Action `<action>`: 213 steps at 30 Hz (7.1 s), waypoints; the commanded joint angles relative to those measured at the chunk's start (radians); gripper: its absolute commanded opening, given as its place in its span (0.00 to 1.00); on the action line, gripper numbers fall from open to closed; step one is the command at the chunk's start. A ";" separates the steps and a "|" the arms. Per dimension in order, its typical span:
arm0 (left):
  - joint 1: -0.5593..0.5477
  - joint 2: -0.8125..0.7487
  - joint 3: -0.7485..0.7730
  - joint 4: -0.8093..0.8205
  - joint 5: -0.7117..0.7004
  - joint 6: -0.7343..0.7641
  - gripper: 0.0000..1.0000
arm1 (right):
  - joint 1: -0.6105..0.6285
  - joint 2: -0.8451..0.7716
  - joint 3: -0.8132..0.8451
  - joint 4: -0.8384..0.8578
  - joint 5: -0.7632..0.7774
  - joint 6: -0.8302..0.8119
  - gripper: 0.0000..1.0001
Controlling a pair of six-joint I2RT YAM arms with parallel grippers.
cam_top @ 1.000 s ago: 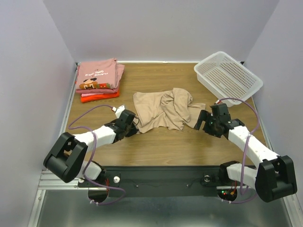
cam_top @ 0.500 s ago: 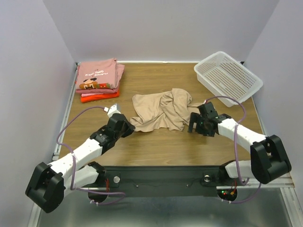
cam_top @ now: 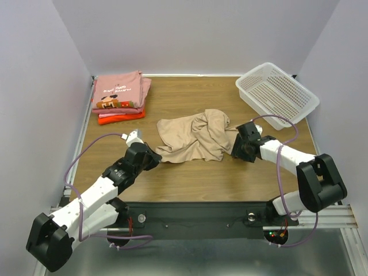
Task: Fold and stack the t-shirts
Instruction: Flatten the tshirt out, then fold the tshirt
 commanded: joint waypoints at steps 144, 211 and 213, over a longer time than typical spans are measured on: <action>0.030 -0.009 1.281 -0.403 -0.312 0.271 0.00 | -0.060 -0.326 1.285 -0.197 -0.094 -0.448 0.00; 0.456 -0.015 1.749 -0.598 0.090 0.324 0.00 | -0.066 -0.539 1.407 -0.186 -0.402 -0.361 0.00; 0.456 -0.006 1.756 -0.603 0.061 0.326 0.00 | -0.066 -0.534 1.402 -0.189 -0.394 -0.364 0.00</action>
